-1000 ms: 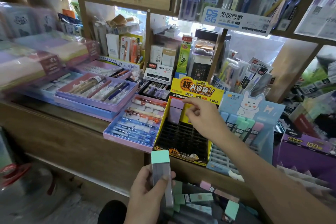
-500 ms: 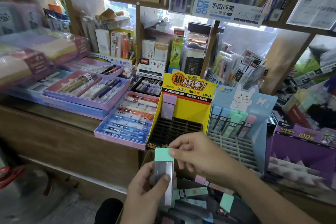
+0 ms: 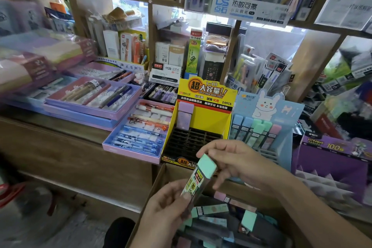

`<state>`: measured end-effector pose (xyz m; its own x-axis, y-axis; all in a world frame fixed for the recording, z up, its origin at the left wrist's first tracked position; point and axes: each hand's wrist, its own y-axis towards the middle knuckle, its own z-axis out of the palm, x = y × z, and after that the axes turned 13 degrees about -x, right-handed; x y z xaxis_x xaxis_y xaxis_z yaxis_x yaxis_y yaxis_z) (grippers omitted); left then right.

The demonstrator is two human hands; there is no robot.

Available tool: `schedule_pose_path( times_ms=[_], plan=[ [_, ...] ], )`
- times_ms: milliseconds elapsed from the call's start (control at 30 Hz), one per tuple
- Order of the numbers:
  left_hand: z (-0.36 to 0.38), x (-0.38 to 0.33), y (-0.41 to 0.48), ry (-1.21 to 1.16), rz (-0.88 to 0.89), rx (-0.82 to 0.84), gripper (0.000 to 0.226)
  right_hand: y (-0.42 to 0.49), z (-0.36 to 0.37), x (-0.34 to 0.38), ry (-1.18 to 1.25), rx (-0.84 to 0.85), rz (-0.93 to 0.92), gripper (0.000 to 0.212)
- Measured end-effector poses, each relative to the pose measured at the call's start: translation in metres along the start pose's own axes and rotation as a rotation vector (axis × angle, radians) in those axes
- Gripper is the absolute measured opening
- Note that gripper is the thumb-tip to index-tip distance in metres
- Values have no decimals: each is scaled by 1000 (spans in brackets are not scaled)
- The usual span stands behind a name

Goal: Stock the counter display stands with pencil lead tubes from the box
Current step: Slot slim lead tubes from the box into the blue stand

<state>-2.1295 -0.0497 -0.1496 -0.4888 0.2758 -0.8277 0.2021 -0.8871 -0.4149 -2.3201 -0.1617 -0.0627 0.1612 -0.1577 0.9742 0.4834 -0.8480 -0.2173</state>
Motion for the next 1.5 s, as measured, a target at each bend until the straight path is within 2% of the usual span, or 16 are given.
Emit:
schedule_pose_path(
  times_ms=[100, 233, 467, 600, 667, 767, 867, 933, 1167, 1500],
  plan=[
    [-1, 3, -2, 147, 143, -48, 34, -3, -1, -2, 20, 12, 16, 29],
    [1, -2, -7, 225, 247, -109, 27, -3, -1, -6, -26, -7, -15, 36],
    [1, -3, -9, 290, 228, -161, 14, 1, -1, 6, -120, -258, -129, 15],
    [-1, 1, -7, 518, 238, -194, 17, 8, -9, 20, -144, -431, -243, 14],
    [-1, 2, -7, 685, 234, -149, 19, 13, -12, 26, -160, -523, -295, 14],
    [-1, 4, -8, 976, 171, 20, 22, 25, -17, 34, -179, -635, -346, 14],
    [-1, 5, -10, 1144, 191, 101, 26, 37, -20, 37, -166, -709, -377, 14],
    [-2, 5, -10, 1176, 234, 122, 29, 45, -22, 37, -236, -758, -413, 13],
    [-1, 4, -5, 1201, 217, 120, 26, 73, -25, 32, -426, -851, -502, 14],
    [-2, 10, 4, 1167, 236, 148, 28, 83, -22, 29, -517, -797, -506, 15]
  ],
)
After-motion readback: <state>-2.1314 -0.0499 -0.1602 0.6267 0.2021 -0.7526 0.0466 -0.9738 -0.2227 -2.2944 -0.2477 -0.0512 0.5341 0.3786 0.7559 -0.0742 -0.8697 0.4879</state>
